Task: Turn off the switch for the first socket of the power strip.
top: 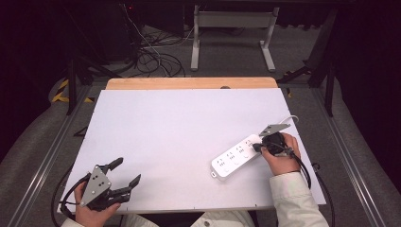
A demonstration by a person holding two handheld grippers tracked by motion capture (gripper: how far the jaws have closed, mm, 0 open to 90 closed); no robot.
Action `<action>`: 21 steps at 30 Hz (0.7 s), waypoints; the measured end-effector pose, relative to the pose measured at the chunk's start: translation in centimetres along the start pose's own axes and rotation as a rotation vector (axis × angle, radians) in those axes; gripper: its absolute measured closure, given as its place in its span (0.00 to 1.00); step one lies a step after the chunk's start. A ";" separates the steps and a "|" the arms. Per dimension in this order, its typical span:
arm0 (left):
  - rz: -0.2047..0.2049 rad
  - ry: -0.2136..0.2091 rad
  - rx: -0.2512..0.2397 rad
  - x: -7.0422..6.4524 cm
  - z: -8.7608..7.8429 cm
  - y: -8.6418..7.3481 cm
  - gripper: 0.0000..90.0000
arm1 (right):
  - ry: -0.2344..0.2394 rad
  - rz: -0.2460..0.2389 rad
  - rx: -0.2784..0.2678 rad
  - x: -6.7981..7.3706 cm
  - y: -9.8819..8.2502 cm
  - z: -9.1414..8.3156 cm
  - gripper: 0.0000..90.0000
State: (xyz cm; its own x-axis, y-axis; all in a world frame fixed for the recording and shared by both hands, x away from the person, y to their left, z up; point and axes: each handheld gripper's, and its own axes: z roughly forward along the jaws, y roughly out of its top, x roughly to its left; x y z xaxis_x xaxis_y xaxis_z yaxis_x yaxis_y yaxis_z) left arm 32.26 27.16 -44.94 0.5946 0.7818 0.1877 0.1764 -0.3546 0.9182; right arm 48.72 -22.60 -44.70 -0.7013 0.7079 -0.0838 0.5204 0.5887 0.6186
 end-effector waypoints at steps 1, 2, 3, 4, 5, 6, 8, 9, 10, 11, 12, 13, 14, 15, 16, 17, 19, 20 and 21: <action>0.000 0.000 0.000 0.0 0.0 0.0 0.26 | 0.000 0.000 0.000 0.0 0.0 0.0 1.00; 0.001 0.000 0.000 0.0 0.0 0.0 0.26 | 0.000 0.002 -0.001 0.0 0.0 0.0 1.00; 0.000 0.000 0.000 0.0 0.0 0.0 0.26 | 0.001 0.003 -0.001 0.0 0.0 0.0 1.00; -0.002 0.000 -0.001 0.0 0.0 0.0 0.26 | 0.001 0.002 -0.001 0.0 0.0 0.0 1.00; -0.001 0.000 0.000 0.0 0.0 0.0 0.26 | 0.001 0.002 -0.001 0.0 0.0 0.0 1.00; -0.001 0.000 0.000 0.0 0.0 0.0 0.26 | -0.001 0.001 0.001 0.0 0.0 0.0 1.00; 0.000 -0.001 0.000 0.0 0.0 0.0 0.26 | -0.009 -0.010 0.004 0.1 0.0 0.0 1.00; 0.001 -0.001 0.001 0.0 0.0 0.0 0.26 | -0.011 -0.011 0.006 0.2 0.0 0.0 1.00; 0.001 -0.001 0.000 0.0 0.0 0.0 0.26 | -0.011 -0.011 0.006 0.2 0.0 0.0 1.00; -0.001 0.000 0.000 0.0 0.0 0.0 0.26 | -0.012 -0.013 0.005 0.2 0.0 0.0 1.00; -0.001 0.000 0.000 0.0 0.0 0.0 0.26 | -0.012 -0.013 0.005 0.2 0.0 0.0 1.00; -0.002 0.000 -0.001 0.0 0.0 0.0 0.26 | -0.013 -0.014 0.004 0.2 0.0 0.0 1.00; -0.002 0.000 0.000 0.0 0.0 0.0 0.26 | -0.013 -0.014 0.004 0.2 0.0 0.0 1.00; -0.001 0.000 0.000 0.0 0.0 0.0 0.26 | -0.015 -0.017 0.005 0.2 0.0 0.0 1.00; -0.002 -0.001 0.000 0.0 0.0 0.0 0.26 | -0.021 -0.019 0.005 0.2 0.0 0.0 1.00; -0.003 -0.001 0.000 0.0 0.0 0.0 0.26 | -0.020 -0.025 0.007 0.3 0.0 0.0 1.00; -0.002 -0.001 0.000 0.0 -0.1 0.0 0.26 | -0.022 -0.020 0.009 0.3 0.1 0.0 1.00; -0.002 -0.001 0.001 0.0 0.0 0.0 0.26 | -0.021 -0.020 0.009 0.3 0.1 0.1 1.00; -0.003 -0.001 0.000 0.0 0.0 0.0 0.26 | -0.021 -0.020 0.009 0.3 0.1 0.1 1.00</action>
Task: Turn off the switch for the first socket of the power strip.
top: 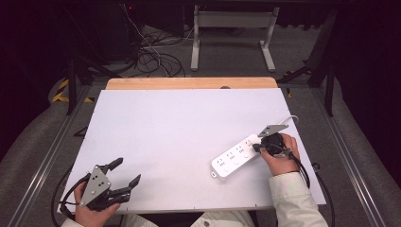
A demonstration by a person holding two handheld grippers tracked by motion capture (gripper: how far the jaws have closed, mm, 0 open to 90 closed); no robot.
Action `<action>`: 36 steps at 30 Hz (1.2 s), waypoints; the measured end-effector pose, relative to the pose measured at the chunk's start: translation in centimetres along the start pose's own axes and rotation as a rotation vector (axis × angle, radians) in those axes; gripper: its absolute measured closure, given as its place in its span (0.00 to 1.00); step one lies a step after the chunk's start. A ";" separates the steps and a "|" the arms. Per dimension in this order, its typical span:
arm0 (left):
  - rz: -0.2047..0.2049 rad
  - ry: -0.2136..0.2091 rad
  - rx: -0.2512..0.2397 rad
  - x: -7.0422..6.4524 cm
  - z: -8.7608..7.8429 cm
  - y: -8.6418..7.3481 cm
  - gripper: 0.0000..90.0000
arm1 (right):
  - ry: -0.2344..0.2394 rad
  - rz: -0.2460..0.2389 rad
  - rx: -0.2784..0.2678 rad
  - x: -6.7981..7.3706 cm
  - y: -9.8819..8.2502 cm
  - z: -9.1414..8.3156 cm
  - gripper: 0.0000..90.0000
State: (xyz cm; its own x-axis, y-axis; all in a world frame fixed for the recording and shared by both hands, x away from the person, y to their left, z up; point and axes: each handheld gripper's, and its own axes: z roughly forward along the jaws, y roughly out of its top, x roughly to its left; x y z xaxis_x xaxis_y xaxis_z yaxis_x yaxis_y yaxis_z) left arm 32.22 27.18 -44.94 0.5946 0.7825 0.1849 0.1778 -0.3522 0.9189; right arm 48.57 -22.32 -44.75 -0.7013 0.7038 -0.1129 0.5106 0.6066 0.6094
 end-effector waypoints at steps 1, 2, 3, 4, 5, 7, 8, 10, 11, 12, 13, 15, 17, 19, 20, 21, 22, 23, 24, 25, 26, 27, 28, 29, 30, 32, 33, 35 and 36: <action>0.000 0.000 0.000 0.0 0.0 0.0 0.26 | -0.001 0.001 -0.001 0.0 0.0 0.0 1.00; 0.001 0.000 0.000 0.0 0.0 0.0 0.26 | 0.000 0.002 -0.002 0.0 -0.1 0.0 1.00; 0.000 0.000 0.000 0.0 0.0 0.0 0.26 | 0.006 0.007 -0.002 -0.1 -0.1 0.0 1.00; 0.000 0.000 0.000 0.0 0.0 0.0 0.26 | 0.008 0.005 -0.004 -0.1 -0.2 0.0 1.00; 0.000 0.000 0.000 0.0 0.0 0.0 0.26 | 0.009 0.007 -0.008 -0.1 -0.2 0.0 1.00; -0.006 -0.002 -0.001 -0.1 0.0 0.0 0.26 | 0.000 0.003 -0.008 0.0 -0.2 0.0 1.00; 0.001 0.001 0.001 0.0 0.0 0.0 0.26 | 0.000 0.003 -0.008 0.0 -0.2 0.0 1.00; -0.008 -0.001 0.000 0.0 0.0 0.0 0.26 | -0.009 0.008 -0.037 0.0 -0.2 -0.3 1.00; -0.007 -0.002 0.000 0.0 0.0 0.0 0.26 | -0.011 0.005 -0.029 0.0 -0.2 -0.5 1.00; 0.001 0.000 0.003 0.1 0.0 0.0 0.26 | -0.017 0.005 -0.051 0.0 -0.3 -0.8 1.00; 0.000 0.000 0.002 0.1 0.0 0.0 0.26 | -0.010 0.025 -0.113 -0.2 -0.4 -1.8 1.00; -0.002 -0.003 0.005 0.1 0.1 0.0 0.26 | -0.017 0.027 -0.136 -0.3 -0.3 -2.6 1.00; -0.002 -0.003 0.005 0.0 0.1 0.0 0.26 | -0.017 0.029 -0.144 -0.3 -0.2 -2.9 1.00; 0.003 -0.001 0.003 0.0 0.0 0.0 0.26 | -0.026 0.027 -0.150 -0.3 -0.2 -3.2 1.00; 0.003 0.001 0.001 0.0 0.0 0.0 0.26 | -0.027 0.028 -0.154 -0.3 -0.2 -3.4 1.00; 0.002 0.000 0.001 0.0 0.0 0.0 0.26 | -0.028 0.022 -0.156 -0.3 -0.2 -3.5 1.00; -0.004 -0.001 0.001 0.0 0.0 0.0 0.26 | -0.028 0.022 -0.156 -0.3 -0.2 -3.5 1.00; -0.009 -0.003 0.002 0.0 0.1 0.0 0.26 | -0.028 0.022 -0.160 -0.2 -0.1 -3.7 1.00; -0.009 -0.004 0.002 0.0 0.1 0.0 0.26 | -0.028 0.022 -0.160 -0.2 -0.1 -3.7 1.00; -0.002 -0.003 0.005 0.0 0.1 0.0 0.26 | -0.027 0.020 -0.163 -0.1 0.0 -3.8 1.00; -0.002 -0.004 0.005 0.0 0.1 0.0 0.26 | -0.027 0.020 -0.163 -0.1 0.0 -3.8 1.00; -0.002 -0.004 0.005 0.0 0.1 0.0 0.26 | -0.027 0.020 -0.164 0.0 0.0 -3.8 1.00; -0.003 -0.004 0.005 0.0 0.1 0.0 0.26 | -0.027 0.020 -0.164 0.0 0.0 -3.8 1.00; -0.003 -0.003 0.005 0.0 0.1 0.0 0.26 | -0.027 0.019 -0.164 0.0 0.0 -3.8 1.00; -0.003 -0.003 0.005 0.0 0.1 0.0 0.26 | -0.023 0.016 -0.166 0.0 0.0 -3.8 1.00; -0.006 -0.004 0.003 0.0 0.1 0.0 0.26 | -0.026 0.021 -0.174 0.1 0.0 -4.0 1.00; 0.000 -0.002 0.003 0.0 0.1 0.0 0.26 | -0.029 0.017 -0.178 0.1 0.1 -4.1 1.00; 0.000 -0.001 0.003 0.0 0.1 0.0 0.26 | -0.029 0.017 -0.185 0.1 0.1 -4.2 1.00; -0.009 -0.003 0.002 0.0 0.1 0.0 0.26 | -0.027 0.017 -0.193 0.1 0.1 -4.4 1.00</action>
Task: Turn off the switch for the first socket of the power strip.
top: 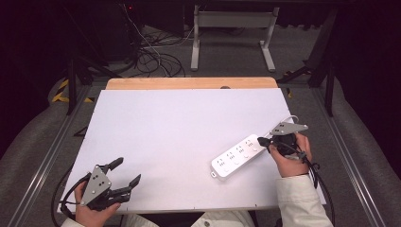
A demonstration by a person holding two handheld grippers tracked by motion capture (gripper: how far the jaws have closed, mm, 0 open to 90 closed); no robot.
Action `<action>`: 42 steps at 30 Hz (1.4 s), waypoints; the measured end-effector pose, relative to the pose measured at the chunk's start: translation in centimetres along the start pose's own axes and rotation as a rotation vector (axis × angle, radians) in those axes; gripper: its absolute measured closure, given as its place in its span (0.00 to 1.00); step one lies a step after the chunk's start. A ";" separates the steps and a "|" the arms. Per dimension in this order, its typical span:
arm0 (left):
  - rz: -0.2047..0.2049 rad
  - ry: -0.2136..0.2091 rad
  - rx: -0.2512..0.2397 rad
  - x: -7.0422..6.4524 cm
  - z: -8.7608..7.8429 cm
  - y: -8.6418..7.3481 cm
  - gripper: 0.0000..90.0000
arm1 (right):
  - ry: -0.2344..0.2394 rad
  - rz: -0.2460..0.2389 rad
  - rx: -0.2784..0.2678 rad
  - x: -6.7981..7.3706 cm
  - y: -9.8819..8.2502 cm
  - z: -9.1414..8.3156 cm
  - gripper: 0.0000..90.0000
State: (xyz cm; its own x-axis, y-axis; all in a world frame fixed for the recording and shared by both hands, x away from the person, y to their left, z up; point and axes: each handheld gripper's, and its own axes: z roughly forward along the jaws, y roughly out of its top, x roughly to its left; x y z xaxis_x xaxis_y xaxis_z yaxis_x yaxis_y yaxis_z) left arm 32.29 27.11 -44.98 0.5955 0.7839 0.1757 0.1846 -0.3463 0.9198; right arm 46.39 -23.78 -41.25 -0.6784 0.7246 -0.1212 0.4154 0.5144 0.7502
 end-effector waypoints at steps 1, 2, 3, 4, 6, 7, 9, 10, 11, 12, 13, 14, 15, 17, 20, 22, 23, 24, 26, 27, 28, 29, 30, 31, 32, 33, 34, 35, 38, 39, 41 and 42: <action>0.000 0.000 0.000 0.0 0.0 0.0 0.26 | -0.001 0.002 -0.012 0.1 0.1 -0.2 0.93; 0.000 0.000 0.000 0.0 0.0 0.0 0.26 | -0.004 0.009 -0.018 0.1 0.1 -0.3 0.86; -0.001 0.000 -0.001 0.0 0.0 0.0 0.26 | -0.006 0.008 -0.025 0.2 0.2 -0.4 0.82; -0.001 0.000 -0.001 0.0 0.0 0.0 0.26 | -0.004 0.010 -0.036 0.2 0.3 -0.6 0.79; 0.000 0.000 0.000 0.0 0.0 0.0 0.26 | 0.003 0.015 -0.049 0.3 0.4 -0.9 0.71; 0.002 0.001 -0.001 0.0 0.0 0.0 0.26 | 0.005 0.012 -0.058 0.3 0.4 -1.1 0.65; 0.000 0.000 -0.002 0.0 0.0 0.0 0.26 | 0.010 0.014 -0.068 0.4 0.5 -1.3 0.57; 0.002 0.001 0.000 0.0 0.0 0.0 0.26 | 0.015 0.017 -0.076 0.5 0.6 -1.5 0.55; 0.002 0.001 0.000 0.0 0.0 0.0 0.26 | 0.019 0.013 -0.088 0.5 0.6 -1.7 0.52; 0.001 0.001 -0.001 0.0 -0.1 0.0 0.26 | 0.020 0.011 -0.093 0.6 0.6 -1.8 0.49; -0.004 0.000 -0.002 0.0 -0.1 0.0 0.26 | 0.028 0.006 -0.105 0.7 0.7 -2.0 0.45; 0.007 0.002 -0.002 0.1 -0.1 0.0 0.26 | 0.028 0.006 -0.105 0.7 0.7 -2.0 0.45; 0.010 0.003 -0.001 0.1 -0.1 0.0 0.26 | 0.032 0.008 -0.110 0.9 0.8 -2.2 0.43; 0.007 0.001 -0.002 0.0 -0.1 0.0 0.26 | 0.037 0.001 -0.128 1.1 0.8 -2.5 0.41; 0.009 0.002 0.001 0.1 -0.1 0.0 0.26 | 0.051 -0.005 -0.150 1.4 0.9 -3.0 0.37; 0.001 0.000 -0.002 0.0 -0.1 0.0 0.26 | 0.068 -0.012 -0.176 1.7 0.9 -3.4 0.32; -0.001 -0.001 -0.002 0.0 -0.1 0.0 0.26 | 0.068 -0.012 -0.176 1.7 0.9 -3.4 0.32; 0.006 0.001 -0.001 0.1 -0.1 0.0 0.26 | 0.075 -0.014 -0.181 1.8 0.9 -3.6 0.30; -0.002 -0.001 -0.001 0.0 -0.1 0.0 0.26 | 0.089 -0.020 -0.199 2.1 0.8 -3.8 0.26; -0.002 -0.001 -0.001 0.0 -0.1 0.0 0.26 | 0.097 -0.025 -0.202 2.3 0.7 -3.9 0.25; -0.001 -0.001 -0.001 0.0 -0.1 0.0 0.26 | 0.100 -0.028 -0.205 2.4 0.6 -4.0 0.24; -0.002 -0.002 -0.001 0.0 -0.1 0.0 0.26 | 0.103 -0.028 -0.211 2.5 0.5 -4.1 0.23; -0.002 -0.001 -0.002 0.0 -0.1 0.0 0.26 | 0.109 -0.027 -0.221 2.6 0.3 -4.1 0.22; -0.002 -0.001 -0.002 0.0 -0.1 0.0 0.26 | 0.114 -0.027 -0.232 2.7 0.1 -4.2 0.21; -0.003 -0.002 -0.001 0.0 -0.1 0.0 0.26 | 0.120 -0.026 -0.242 2.8 0.0 -4.3 0.20; -0.001 -0.001 -0.001 0.0 -0.1 0.0 0.26 | 0.130 -0.022 -0.254 2.8 -0.2 -4.3 0.20; -0.001 -0.001 -0.001 0.0 -0.1 0.0 0.26 | 0.147 -0.026 -0.268 2.9 -0.5 -4.3 0.20; -0.001 0.000 -0.002 0.0 -0.1 0.0 0.26 | 0.164 -0.026 -0.279 3.1 -1.0 -4.3 0.20; 0.004 0.000 -0.001 0.1 -0.1 0.0 0.26 | 0.170 -0.031 -0.285 3.2 -1.4 -4.2 0.19; 0.003 0.001 -0.001 0.0 -0.1 0.0 0.26 | 0.173 -0.031 -0.287 3.3 -1.6 -4.1 0.19; -0.006 -0.001 -0.002 0.0 -0.1 0.0 0.26 | 0.182 -0.026 -0.292 3.3 -2.2 -4.0 0.19; 0.002 0.000 -0.001 0.0 -0.1 0.0 0.26 | 0.185 -0.022 -0.289 3.4 -2.5 -3.9 0.19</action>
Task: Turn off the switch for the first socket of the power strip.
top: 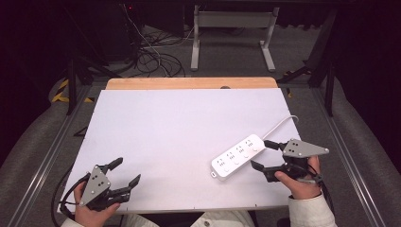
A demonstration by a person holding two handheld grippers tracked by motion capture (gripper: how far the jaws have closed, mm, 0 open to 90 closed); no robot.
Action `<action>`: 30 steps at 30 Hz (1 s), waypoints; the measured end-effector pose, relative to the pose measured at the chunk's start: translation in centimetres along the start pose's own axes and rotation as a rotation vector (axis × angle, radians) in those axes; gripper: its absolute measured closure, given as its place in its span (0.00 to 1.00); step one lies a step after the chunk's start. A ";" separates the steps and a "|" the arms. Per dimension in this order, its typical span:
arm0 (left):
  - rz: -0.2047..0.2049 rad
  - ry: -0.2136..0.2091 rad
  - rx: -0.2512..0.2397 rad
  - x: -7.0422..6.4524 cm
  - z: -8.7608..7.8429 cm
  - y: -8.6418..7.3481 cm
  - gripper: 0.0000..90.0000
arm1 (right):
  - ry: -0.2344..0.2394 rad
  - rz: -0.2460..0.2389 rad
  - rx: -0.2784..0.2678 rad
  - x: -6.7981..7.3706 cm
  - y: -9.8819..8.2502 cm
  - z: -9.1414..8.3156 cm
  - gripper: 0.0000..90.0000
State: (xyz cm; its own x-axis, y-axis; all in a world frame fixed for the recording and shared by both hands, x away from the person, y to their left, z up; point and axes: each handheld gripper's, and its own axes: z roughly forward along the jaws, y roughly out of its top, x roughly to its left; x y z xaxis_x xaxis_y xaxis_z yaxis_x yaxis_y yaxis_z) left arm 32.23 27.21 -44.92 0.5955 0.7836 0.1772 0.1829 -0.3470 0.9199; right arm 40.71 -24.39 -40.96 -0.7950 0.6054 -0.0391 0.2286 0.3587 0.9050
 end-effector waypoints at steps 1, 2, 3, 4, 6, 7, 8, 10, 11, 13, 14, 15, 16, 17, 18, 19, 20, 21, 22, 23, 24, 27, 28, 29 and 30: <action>0.001 0.000 0.001 0.0 0.0 0.0 0.26 | 0.001 0.004 0.003 0.0 -0.2 0.0 0.19; 0.001 0.000 0.000 0.0 0.0 0.0 0.26 | 0.002 0.008 0.005 0.0 -0.5 0.0 0.19; -0.008 -0.002 -0.002 -0.1 0.0 0.0 0.26 | 0.004 0.013 0.006 0.0 -0.7 0.1 0.19; -0.007 -0.002 -0.002 -0.1 0.0 0.0 0.26 | 0.007 0.018 0.006 0.0 -1.0 0.1 0.19; -0.006 -0.002 -0.001 0.0 0.0 0.0 0.26 | 0.019 0.028 -0.002 -0.1 -1.6 0.2 0.19; -0.006 -0.002 -0.001 0.0 0.0 0.0 0.26 | 0.024 0.030 -0.004 -0.1 -1.8 0.2 0.19; -0.006 -0.002 -0.001 0.0 0.0 0.0 0.26 | 0.026 0.032 -0.006 -0.1 -2.0 0.3 0.19; -0.006 -0.003 -0.002 0.0 0.0 0.0 0.26 | 0.033 0.032 -0.008 -0.1 -2.5 0.3 0.19; -0.006 -0.003 -0.002 0.0 0.0 0.0 0.26 | 0.034 0.030 -0.007 -0.1 -2.7 0.4 0.18; -0.005 -0.003 -0.001 0.0 0.0 0.0 0.26 | 0.040 0.027 -0.010 0.0 -3.1 0.5 0.18; -0.006 -0.003 -0.002 0.0 0.0 0.0 0.26 | 0.040 0.023 -0.010 0.0 -3.3 0.5 0.17; -0.006 -0.003 -0.002 0.0 0.0 0.0 0.26 | 0.042 0.021 -0.009 0.0 -3.5 0.6 0.17; -0.005 -0.003 -0.002 0.0 0.0 0.0 0.26 | 0.045 0.020 -0.006 0.0 -3.7 0.7 0.17; -0.005 -0.002 -0.001 0.0 0.0 0.0 0.26 | 0.048 0.021 -0.001 -0.1 -3.9 0.8 0.17; -0.003 -0.002 0.000 0.0 0.0 0.0 0.26 | 0.049 0.019 0.006 -0.1 -4.3 0.9 0.16; 0.004 0.000 0.001 0.0 0.0 0.0 0.26 | 0.049 0.018 0.013 -0.1 -4.5 1.0 0.16; 0.005 -0.001 0.000 0.0 0.0 0.0 0.26 | 0.050 0.018 0.014 -0.1 -4.7 1.1 0.16; 0.006 -0.001 0.000 0.0 0.0 0.0 0.26 | 0.051 0.016 0.018 -0.1 -5.0 1.2 0.16; 0.000 -0.003 -0.002 0.0 0.0 0.0 0.26 | 0.051 0.015 0.020 -0.1 -5.2 1.2 0.16; 0.006 -0.002 -0.001 0.0 0.0 0.0 0.26 | 0.049 0.009 0.027 0.0 -5.4 1.3 0.15; 0.010 -0.001 0.002 0.1 0.0 0.0 0.26 | 0.046 0.005 0.036 0.0 -5.6 1.4 0.15; 0.006 -0.004 0.005 0.1 0.1 -0.1 0.26 | 0.025 0.006 0.065 0.1 -6.1 1.9 0.15; -0.006 -0.008 0.007 0.1 0.1 -0.1 0.26 | 0.025 0.014 0.068 0.2 -6.4 2.1 0.15; -0.002 -0.008 0.010 0.1 0.1 -0.1 0.26 | 0.024 0.014 0.074 0.2 -6.5 2.3 0.14; -0.003 -0.007 0.012 0.1 0.1 -0.1 0.26 | 0.021 0.011 0.078 0.3 -6.6 2.4 0.14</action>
State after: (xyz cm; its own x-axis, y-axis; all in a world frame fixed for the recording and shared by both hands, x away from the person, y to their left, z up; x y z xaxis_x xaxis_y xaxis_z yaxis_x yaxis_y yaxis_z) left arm 32.40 27.26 -45.03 0.6006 0.7809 0.1718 0.1943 -0.3510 0.9160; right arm 40.33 -24.88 -47.95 -0.8038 0.5946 -0.0194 0.2800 0.4068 0.8695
